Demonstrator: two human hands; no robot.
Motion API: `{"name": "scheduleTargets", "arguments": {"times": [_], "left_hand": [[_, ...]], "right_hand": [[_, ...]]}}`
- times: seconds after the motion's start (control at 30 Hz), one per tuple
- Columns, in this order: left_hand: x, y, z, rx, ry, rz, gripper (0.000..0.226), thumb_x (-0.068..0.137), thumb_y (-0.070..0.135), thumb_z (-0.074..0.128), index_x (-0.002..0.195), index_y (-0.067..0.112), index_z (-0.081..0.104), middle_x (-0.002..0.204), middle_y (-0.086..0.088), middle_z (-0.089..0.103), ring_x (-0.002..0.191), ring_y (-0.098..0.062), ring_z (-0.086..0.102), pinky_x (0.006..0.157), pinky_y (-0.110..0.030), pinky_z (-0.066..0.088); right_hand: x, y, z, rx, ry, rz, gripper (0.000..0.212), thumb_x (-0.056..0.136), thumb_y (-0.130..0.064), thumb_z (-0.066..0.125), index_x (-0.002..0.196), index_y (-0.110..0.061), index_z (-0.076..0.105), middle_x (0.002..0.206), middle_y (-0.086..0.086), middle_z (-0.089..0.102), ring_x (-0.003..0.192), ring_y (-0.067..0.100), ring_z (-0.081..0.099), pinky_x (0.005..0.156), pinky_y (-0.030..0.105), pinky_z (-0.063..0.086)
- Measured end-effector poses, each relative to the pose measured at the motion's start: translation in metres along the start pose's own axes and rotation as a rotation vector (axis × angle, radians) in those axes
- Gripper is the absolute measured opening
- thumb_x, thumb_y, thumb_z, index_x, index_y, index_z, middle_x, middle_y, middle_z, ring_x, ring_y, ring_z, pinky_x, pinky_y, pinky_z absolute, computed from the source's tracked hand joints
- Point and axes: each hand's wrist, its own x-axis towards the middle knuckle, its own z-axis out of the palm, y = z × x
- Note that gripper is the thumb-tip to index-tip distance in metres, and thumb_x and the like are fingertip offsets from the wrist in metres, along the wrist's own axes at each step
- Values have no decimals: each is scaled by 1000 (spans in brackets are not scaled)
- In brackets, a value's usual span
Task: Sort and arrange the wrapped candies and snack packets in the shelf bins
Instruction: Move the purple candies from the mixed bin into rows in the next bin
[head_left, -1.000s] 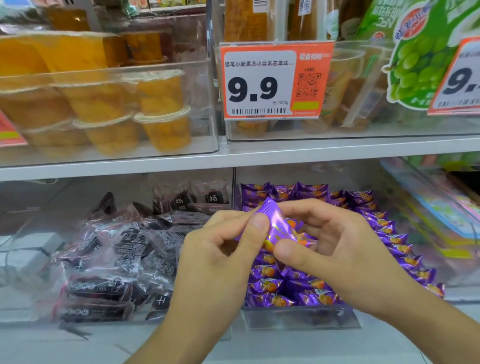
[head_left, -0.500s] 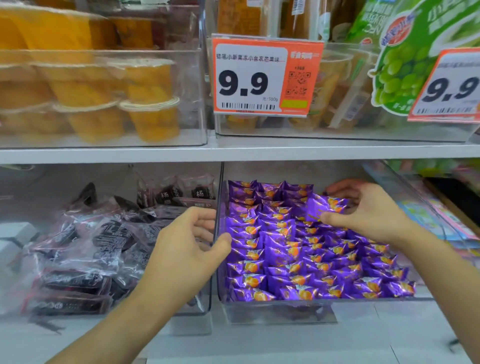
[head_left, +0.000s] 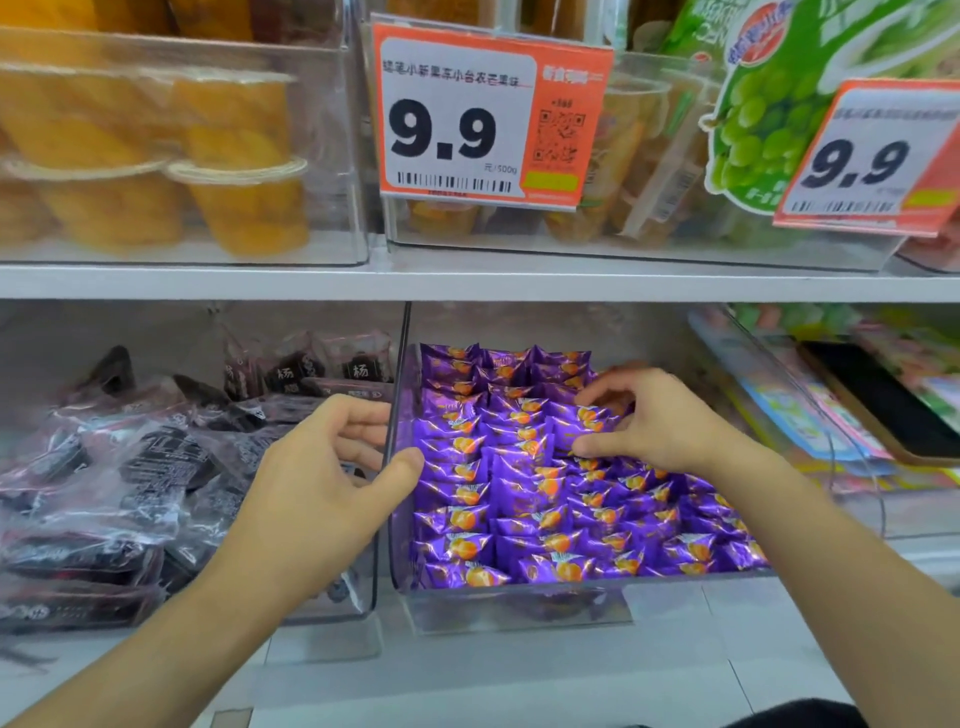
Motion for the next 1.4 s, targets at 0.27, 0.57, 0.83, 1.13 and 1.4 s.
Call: {"name": "scheduleTargets", "arguments": {"times": [0.27, 0.57, 0.83, 1.13, 1.4], "left_hand": [[1, 2, 0, 11, 0, 6, 32, 78, 33, 77, 106, 31, 63, 96, 12, 68, 80, 2, 62, 60, -14, 46], [0, 3, 0, 21, 1, 5, 34, 77, 34, 78, 108, 29, 64, 97, 14, 68, 82, 3, 63, 67, -18, 45], [1, 2, 0, 10, -1, -12, 33, 76, 34, 78, 105, 31, 65, 95, 10, 71, 78, -1, 66, 71, -28, 52], [0, 4, 0, 37, 7, -7, 31, 77, 35, 78, 104, 31, 64, 95, 11, 70, 78, 1, 65, 69, -24, 49], [0, 6, -2, 28, -24, -15, 35, 76, 36, 78, 108, 28, 64, 98, 13, 69, 82, 1, 64, 69, -19, 47]], "right_hand": [[-7, -2, -8, -120, 21, 18, 61, 48, -43, 97, 100, -29, 67, 95, -6, 56, 77, 9, 59, 71, 24, 50], [-7, -3, -9, -54, 53, 4, 32, 58, -16, 96, 75, -24, 71, 74, 3, 66, 65, 16, 65, 62, 26, 56], [-10, -2, -5, -66, 4, 6, 36, 60, -34, 95, 84, -24, 70, 82, -5, 66, 71, 10, 64, 61, 16, 50], [-10, -3, 0, -109, -2, -47, 33, 83, -46, 75, 109, -27, 74, 109, -10, 68, 90, 4, 62, 78, 23, 51], [-21, -40, -4, -67, 180, -162, 25, 85, -33, 77, 108, -23, 71, 99, -7, 63, 84, 3, 60, 75, 12, 40]]}}
